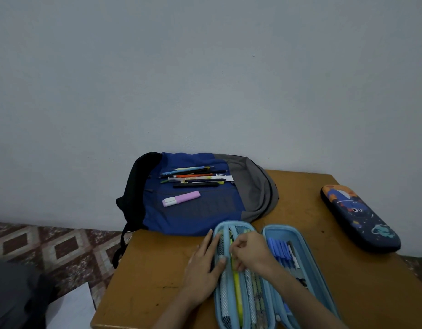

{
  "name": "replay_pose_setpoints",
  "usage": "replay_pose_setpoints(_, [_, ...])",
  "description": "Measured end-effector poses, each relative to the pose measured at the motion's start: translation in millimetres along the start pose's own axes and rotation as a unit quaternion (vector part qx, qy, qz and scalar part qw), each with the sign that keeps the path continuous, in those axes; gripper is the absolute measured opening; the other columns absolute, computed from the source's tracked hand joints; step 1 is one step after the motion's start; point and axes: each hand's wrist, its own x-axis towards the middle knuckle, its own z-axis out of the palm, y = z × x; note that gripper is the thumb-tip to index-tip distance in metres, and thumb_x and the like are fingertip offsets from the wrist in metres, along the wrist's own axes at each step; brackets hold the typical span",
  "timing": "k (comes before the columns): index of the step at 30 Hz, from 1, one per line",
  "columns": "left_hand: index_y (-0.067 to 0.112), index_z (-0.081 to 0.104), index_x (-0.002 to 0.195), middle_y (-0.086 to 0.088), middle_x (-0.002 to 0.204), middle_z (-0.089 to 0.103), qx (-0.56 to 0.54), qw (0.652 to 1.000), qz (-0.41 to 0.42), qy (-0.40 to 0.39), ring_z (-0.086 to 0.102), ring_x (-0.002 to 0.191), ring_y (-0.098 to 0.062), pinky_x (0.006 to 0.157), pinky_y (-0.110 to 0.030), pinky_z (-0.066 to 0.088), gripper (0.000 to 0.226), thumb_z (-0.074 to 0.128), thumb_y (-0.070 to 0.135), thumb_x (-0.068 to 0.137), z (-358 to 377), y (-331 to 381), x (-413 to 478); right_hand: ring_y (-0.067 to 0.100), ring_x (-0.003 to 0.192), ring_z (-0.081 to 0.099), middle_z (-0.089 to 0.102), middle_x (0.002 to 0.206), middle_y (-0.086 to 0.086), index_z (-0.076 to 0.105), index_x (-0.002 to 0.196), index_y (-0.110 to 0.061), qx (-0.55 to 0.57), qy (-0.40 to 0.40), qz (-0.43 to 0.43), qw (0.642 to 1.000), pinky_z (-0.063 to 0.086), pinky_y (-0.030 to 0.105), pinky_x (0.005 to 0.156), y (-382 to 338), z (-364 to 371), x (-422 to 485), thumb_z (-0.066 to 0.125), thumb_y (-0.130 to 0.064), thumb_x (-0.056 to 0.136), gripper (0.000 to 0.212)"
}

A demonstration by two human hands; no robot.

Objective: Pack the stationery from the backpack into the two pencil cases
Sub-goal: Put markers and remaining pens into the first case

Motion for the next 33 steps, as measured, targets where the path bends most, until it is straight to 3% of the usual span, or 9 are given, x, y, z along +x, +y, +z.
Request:
replay_pose_setpoints(4, [0.044,0.007,0.144,0.027,0.150,-0.006,0.029,0.999,-0.016,0.003,0.006,0.144,-0.009,0.116,-0.035,0.017,0.059,0.033,0.057,0.093,3.5,-4.0,2.5,0.004,0.028,0.047,0.055,0.046,0.008,0.063,0.073,0.001,-0.019,0.047,-0.014,0.999,0.044,0.019,0.037,-1.4,-10.5,7.1,0.051,-0.002,0.090,0.021])
replay_pose_setpoints(8, [0.047,0.009,0.144,0.020,0.155,0.000,0.034,0.999,-0.022,0.001,0.012,0.144,-0.013,0.115,-0.041,0.021,0.071,0.042,0.067,0.084,6.0,-8.2,3.7,0.006,0.046,0.052,0.059,0.057,0.007,0.065,0.077,0.004,-0.060,0.081,-0.040,0.994,0.053,0.028,0.058,-0.9,-21.0,23.7,0.053,-0.005,0.089,0.020])
replay_pose_setpoints(11, [0.045,0.012,0.144,0.018,0.155,0.004,0.035,0.999,-0.016,0.006,0.013,0.143,-0.011,0.115,-0.040,0.020,0.075,0.039,0.073,0.080,5.9,-6.9,3.0,0.013,0.055,0.053,0.067,0.075,0.018,0.067,0.083,0.011,-0.094,0.066,-0.046,0.992,0.057,0.035,0.066,-2.6,-18.1,31.9,0.051,-0.003,0.089,0.021])
replay_pose_setpoints(15, [0.040,0.023,0.142,0.020,0.150,0.016,-0.012,0.999,0.000,0.052,0.020,0.141,-0.010,0.115,-0.034,0.020,0.047,0.029,0.050,0.097,6.0,-6.3,3.0,0.018,0.063,0.062,0.070,0.080,0.018,0.069,0.081,0.010,-0.114,0.088,-0.064,0.987,0.055,0.033,0.065,-4.1,-13.6,41.9,0.051,-0.002,0.086,0.022])
replay_pose_setpoints(18, [0.034,0.032,0.142,0.008,0.147,0.034,-0.023,0.997,-0.001,0.069,0.033,0.133,-0.011,0.111,-0.033,0.028,0.045,0.040,0.039,0.097,6.3,-8.2,3.7,0.022,0.072,0.066,0.071,0.080,0.017,0.070,0.078,0.008,-0.120,0.093,-0.067,0.986,0.055,0.031,0.065,-5.1,-9.8,48.4,0.057,-0.004,0.084,0.019])
replay_pose_setpoints(23, [0.032,0.039,0.139,0.008,0.142,0.041,-0.030,0.996,-0.003,0.079,0.037,0.129,-0.009,0.108,-0.032,0.032,0.048,0.047,0.044,0.093,6.7,-9.5,3.8,0.029,0.067,0.065,0.069,0.070,0.019,0.065,0.064,0.005,-0.144,0.100,-0.062,0.983,0.056,0.038,0.061,-8.7,-1.1,55.4,0.061,-0.009,0.085,0.026])
replay_pose_setpoints(29, [0.031,0.039,0.140,0.008,0.142,0.041,-0.019,0.996,0.003,0.087,0.039,0.128,-0.009,0.107,-0.026,0.030,0.048,0.048,0.043,0.093,6.1,-8.9,4.4,0.021,0.046,0.042,0.043,0.050,0.007,0.041,0.050,-0.006,-0.169,0.137,-0.031,0.976,0.033,0.025,0.043,-13.0,7.1,59.5,0.052,-0.004,0.085,0.037])
replay_pose_setpoints(33, [0.031,0.038,0.140,0.007,0.142,0.041,-0.018,0.996,0.001,0.084,0.038,0.129,-0.011,0.108,-0.028,0.030,0.047,0.046,0.040,0.095,6.3,-9.0,4.3,0.021,0.050,0.045,0.045,0.052,0.006,0.045,0.052,-0.006,-0.171,0.147,-0.019,0.974,0.039,0.029,0.049,-11.8,7.4,62.4,0.053,-0.004,0.085,0.034])
